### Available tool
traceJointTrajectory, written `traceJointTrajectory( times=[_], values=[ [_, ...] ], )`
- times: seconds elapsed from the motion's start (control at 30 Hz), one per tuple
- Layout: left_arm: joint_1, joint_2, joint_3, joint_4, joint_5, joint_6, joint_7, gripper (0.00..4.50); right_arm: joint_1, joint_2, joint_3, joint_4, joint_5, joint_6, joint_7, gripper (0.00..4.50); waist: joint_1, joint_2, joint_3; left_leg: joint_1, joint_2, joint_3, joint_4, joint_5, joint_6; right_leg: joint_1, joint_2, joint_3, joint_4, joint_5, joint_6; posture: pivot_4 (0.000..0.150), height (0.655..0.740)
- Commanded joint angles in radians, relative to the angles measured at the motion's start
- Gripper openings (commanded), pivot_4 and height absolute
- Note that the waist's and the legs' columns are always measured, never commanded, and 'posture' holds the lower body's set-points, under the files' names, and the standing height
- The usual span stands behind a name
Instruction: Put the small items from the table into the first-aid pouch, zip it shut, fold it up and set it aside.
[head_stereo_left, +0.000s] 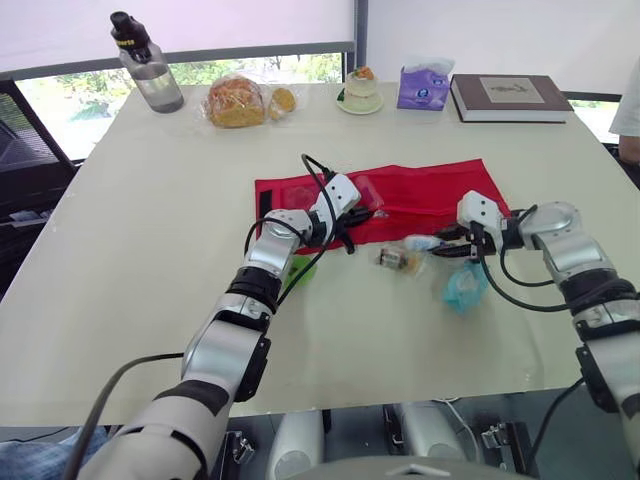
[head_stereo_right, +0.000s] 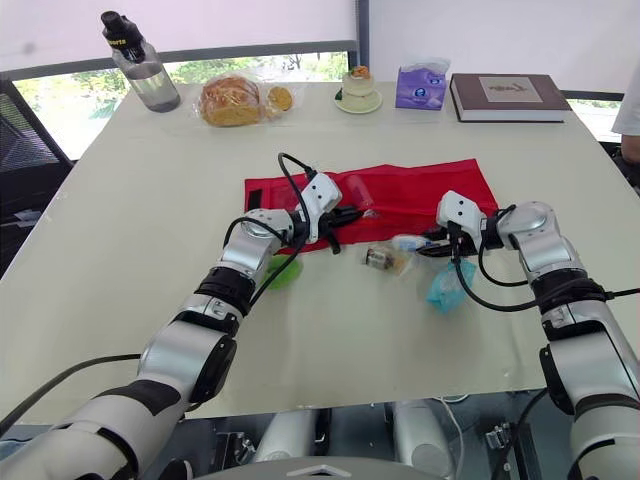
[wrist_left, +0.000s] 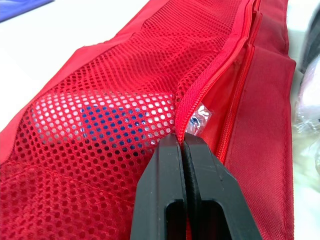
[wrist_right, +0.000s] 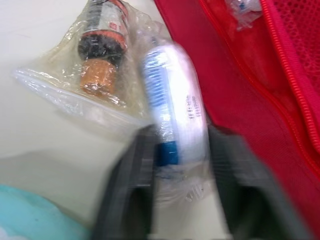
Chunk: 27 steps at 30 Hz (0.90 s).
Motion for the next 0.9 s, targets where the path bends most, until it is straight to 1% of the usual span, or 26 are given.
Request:
traceJointTrajectory(
  times=[0.03, 0.07, 0.17, 0.3, 0.43, 0.53, 0.7, 0.83, 0.9],
  values=[
    [-0.002, 0.000, 0.003, -0.043, -0.001, -0.003, 0.004, 0.00, -0.021, 0.000, -0.035, -0.020, 0.002, 0.008, -0.010, 0.06, 0.000, 0.000, 0.000, 0.000, 0.000, 0.000, 0.000, 0.000, 0.000, 0.000, 0.000, 0.000, 0.000, 0.000, 0.000, 0.150, 0.7400],
    [0.000, 0.000, 0.002, -0.045, 0.000, -0.003, 0.004, 0.00, -0.020, -0.001, -0.038, -0.024, 0.002, 0.015, -0.015, 0.06, 0.000, 0.000, 0.000, 0.000, 0.000, 0.000, 0.000, 0.000, 0.000, 0.000, 0.000, 0.000, 0.000, 0.000, 0.000, 0.150, 0.7400],
    [0.003, 0.000, 0.003, -0.060, -0.004, 0.005, 0.002, 0.00, -0.022, -0.006, -0.049, -0.073, 0.006, 0.132, -0.052, 0.06, 0.001, 0.000, 0.000, 0.000, 0.000, 0.000, 0.000, 0.000, 0.000, 0.000, 0.000, 0.000, 0.000, 0.000, 0.000, 0.150, 0.7400],
    [0.010, -0.001, 0.007, -0.095, -0.012, 0.020, 0.001, 0.00, -0.035, 0.033, -0.072, -0.240, -0.027, 0.492, -0.259, 0.06, -0.001, 0.000, 0.000, 0.000, 0.000, 0.000, 0.000, 0.000, 0.000, 0.000, 0.000, 0.000, 0.001, 0.000, 0.000, 0.150, 0.7400],
    [0.031, -0.016, 0.011, -0.150, -0.027, 0.058, 0.009, 0.00, -0.009, 0.076, -0.067, -0.408, -0.062, 0.707, -0.407, 0.06, 0.002, 0.000, 0.000, 0.000, 0.000, -0.001, 0.000, 0.000, 0.000, 0.000, 0.000, 0.000, 0.002, 0.000, 0.000, 0.150, 0.7400],
    [0.069, -0.025, 0.004, -0.221, -0.034, 0.097, 0.006, 0.00, 0.019, 0.135, -0.074, -0.523, -0.067, 0.840, -0.516, 0.06, 0.002, 0.000, 0.000, -0.001, 0.000, 0.000, 0.000, 0.000, 0.000, 0.000, 0.000, 0.000, 0.001, 0.000, 0.000, 0.150, 0.7400],
    [0.116, -0.037, -0.011, -0.302, -0.033, 0.145, 0.003, 0.00, 0.054, 0.235, -0.092, -0.634, -0.075, 0.977, -0.671, 0.06, 0.004, 0.000, 0.000, -0.001, 0.000, -0.001, 0.000, 0.000, 0.000, -0.001, 0.000, 0.000, 0.001, 0.000, 0.000, 0.150, 0.7400],
    [0.121, -0.049, -0.015, -0.322, -0.032, 0.165, 0.008, 0.00, 0.070, 0.294, -0.094, -0.650, -0.080, 1.020, -0.763, 0.06, 0.004, 0.000, 0.000, -0.001, 0.000, 0.000, 0.000, 0.000, 0.000, -0.001, 0.000, 0.000, 0.001, 0.000, 0.000, 0.150, 0.7400],
    [0.122, -0.054, -0.016, -0.328, -0.031, 0.171, 0.010, 0.00, 0.067, 0.332, -0.127, -0.638, -0.075, 1.027, -0.823, 0.06, 0.003, 0.000, 0.000, -0.001, 0.000, 0.000, 0.000, 0.000, 0.000, -0.001, 0.000, 0.000, 0.001, 0.000, 0.000, 0.150, 0.7400]
  ],
)
